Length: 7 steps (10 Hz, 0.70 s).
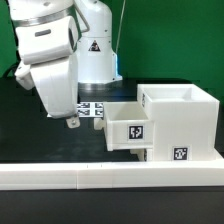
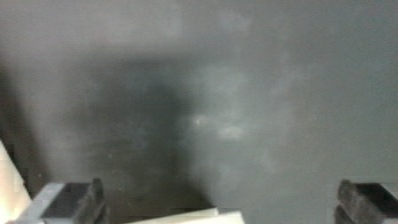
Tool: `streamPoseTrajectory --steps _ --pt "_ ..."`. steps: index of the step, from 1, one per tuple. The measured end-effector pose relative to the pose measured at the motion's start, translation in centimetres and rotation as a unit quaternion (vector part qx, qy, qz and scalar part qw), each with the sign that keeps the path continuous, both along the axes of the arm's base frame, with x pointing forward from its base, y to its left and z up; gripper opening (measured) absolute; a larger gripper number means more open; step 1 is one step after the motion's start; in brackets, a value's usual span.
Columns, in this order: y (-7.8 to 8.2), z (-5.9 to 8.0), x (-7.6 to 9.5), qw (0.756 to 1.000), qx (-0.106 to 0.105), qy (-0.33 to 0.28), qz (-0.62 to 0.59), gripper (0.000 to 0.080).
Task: Assemble drawer
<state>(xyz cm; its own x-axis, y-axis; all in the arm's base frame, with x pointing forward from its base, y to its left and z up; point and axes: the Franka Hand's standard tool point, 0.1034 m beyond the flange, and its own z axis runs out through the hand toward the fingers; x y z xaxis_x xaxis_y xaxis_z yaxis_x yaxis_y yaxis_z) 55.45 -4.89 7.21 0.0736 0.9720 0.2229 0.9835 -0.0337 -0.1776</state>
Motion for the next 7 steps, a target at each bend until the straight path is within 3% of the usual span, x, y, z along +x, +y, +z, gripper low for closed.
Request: streamPoseTrajectory --steps 7 --pt "5.8 -0.2 0.0 0.999 -0.009 0.02 -0.025 0.0649"
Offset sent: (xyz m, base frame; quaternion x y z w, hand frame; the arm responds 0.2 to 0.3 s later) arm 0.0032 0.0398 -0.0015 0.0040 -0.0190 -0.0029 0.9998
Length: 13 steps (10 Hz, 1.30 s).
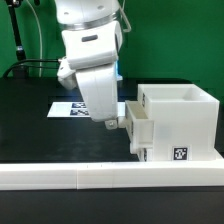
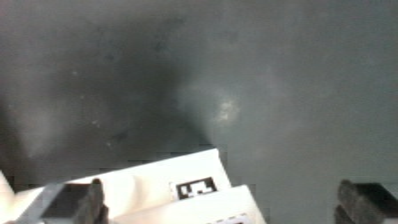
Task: Assemble drawer
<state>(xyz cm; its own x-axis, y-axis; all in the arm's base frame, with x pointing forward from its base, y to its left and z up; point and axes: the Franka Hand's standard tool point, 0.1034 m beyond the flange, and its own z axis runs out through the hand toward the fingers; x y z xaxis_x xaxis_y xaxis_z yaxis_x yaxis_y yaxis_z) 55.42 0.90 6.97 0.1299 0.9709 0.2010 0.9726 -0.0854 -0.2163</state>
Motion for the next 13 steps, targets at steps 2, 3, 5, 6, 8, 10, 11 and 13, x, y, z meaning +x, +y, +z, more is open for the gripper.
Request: streamPoseTrajectory --steps 2,3,5,6,8,10,11,13 --pt "1.4 -0.1 0.0 1.0 -0.001 0.005 -0.008 0.0649" --pt "1.5 -0.1 0.0 1.0 -0.003 0.006 -0.016 0.0649" --pt "0.9 0.0 0.0 1.0 -0.004 0.007 -0.02 0.0649" --pt "0.0 0.1 -0.6 1.0 -0.004 0.009 -0.022 0.0649" --pt "-1.1 0.6 -3.1 0.999 -0.013 0.011 -0.034 0.0649" --pt "-1.3 0.5 -4.7 0.999 -0.024 0.001 -0.047 0.0649" --pt "-1.3 0.4 -4.6 0.999 -0.023 0.002 -0.047 0.0649" --pt "-1.4 0.4 -4.6 0.999 -0.023 0.002 -0.047 0.0649"
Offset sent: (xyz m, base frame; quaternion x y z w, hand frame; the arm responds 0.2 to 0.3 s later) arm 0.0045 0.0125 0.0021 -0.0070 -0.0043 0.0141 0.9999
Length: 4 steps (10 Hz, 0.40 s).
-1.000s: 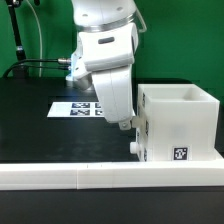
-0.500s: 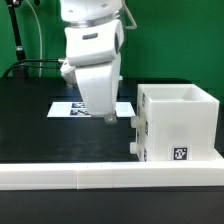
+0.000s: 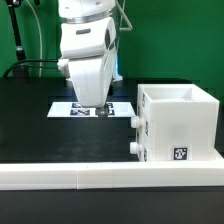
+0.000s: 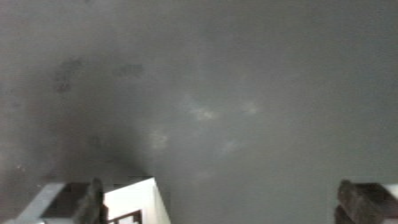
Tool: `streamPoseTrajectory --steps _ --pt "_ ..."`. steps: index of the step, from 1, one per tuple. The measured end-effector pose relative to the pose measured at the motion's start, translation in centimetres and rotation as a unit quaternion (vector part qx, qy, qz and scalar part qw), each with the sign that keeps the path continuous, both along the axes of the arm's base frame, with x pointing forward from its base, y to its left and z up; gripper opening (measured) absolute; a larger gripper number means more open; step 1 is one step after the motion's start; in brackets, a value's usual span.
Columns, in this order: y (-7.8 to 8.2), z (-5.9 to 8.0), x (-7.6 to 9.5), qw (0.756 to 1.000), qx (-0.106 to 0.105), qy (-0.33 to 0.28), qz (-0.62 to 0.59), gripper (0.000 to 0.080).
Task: Assemble drawer
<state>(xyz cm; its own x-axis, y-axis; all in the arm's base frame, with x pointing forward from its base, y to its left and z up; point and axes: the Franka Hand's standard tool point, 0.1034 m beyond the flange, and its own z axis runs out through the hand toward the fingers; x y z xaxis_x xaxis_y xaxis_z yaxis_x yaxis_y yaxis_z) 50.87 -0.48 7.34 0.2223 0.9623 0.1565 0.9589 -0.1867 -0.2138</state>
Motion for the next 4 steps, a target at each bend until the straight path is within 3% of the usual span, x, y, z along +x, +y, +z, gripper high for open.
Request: streamPoseTrajectory --steps 4 --pt "-0.01 -0.08 -0.04 1.0 0.0 0.001 0.0 0.0649"
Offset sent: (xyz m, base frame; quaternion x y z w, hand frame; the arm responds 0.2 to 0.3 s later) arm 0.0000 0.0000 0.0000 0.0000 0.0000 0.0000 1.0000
